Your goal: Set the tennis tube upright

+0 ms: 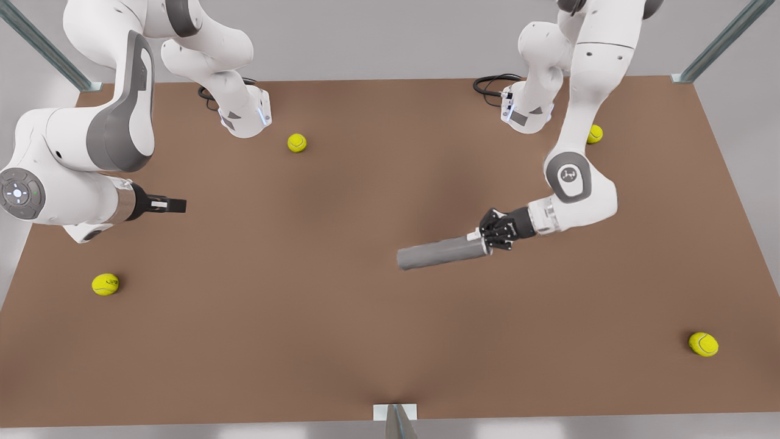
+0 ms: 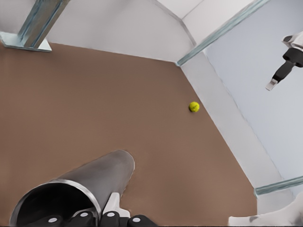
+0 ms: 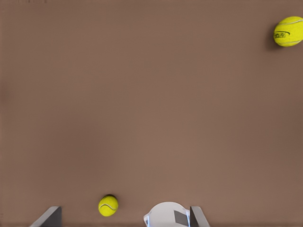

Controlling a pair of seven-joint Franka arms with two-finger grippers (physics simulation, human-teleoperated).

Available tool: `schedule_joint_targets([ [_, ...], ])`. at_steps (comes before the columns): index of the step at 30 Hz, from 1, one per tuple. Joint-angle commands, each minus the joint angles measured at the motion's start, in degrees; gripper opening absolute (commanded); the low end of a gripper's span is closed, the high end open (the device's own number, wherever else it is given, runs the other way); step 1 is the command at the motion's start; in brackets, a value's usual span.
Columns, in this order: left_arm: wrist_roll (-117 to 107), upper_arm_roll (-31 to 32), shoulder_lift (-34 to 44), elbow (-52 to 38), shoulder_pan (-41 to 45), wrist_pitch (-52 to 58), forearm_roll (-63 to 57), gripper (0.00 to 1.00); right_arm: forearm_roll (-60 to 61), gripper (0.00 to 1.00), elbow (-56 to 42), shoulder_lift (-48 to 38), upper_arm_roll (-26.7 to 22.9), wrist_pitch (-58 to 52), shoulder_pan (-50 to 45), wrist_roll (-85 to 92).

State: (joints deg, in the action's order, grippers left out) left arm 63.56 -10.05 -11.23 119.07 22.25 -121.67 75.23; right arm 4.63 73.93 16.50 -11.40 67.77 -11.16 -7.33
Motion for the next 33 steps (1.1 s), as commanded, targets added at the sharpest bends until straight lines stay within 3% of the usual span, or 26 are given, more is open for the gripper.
schedule_joint_targets([
  [1,-31.0,-1.4,1.1,-0.2,0.2,2.0,-12.5,0.21,0.1,1.0,0.0,-0.1,0.0,0.0,0.0,-0.1],
  [7,-40.0,-3.0,5.3,-0.9,0.2,3.9,-27.1,0.21,0.5,1.0,0.0,-0.1,-0.1,0.0,0.0,-0.1],
  [11,-53.4,-3.7,6.2,-6.8,0.2,10.0,-42.4,0.21,0.6,1.0,0.0,-0.1,-0.5,0.0,0.0,-0.1],
  [19,-64.1,-3.4,5.5,-12.7,0.2,14.2,-53.4,0.21,0.9,1.0,0.0,0.1,-0.6,0.0,0.0,-0.1],
  [33,-75.9,-3.0,3.3,-15.1,6.4,9.0,-72.2,0.21,0.8,1.0,-0.1,0.0,-0.9,0.1,-0.4,0.3],
])
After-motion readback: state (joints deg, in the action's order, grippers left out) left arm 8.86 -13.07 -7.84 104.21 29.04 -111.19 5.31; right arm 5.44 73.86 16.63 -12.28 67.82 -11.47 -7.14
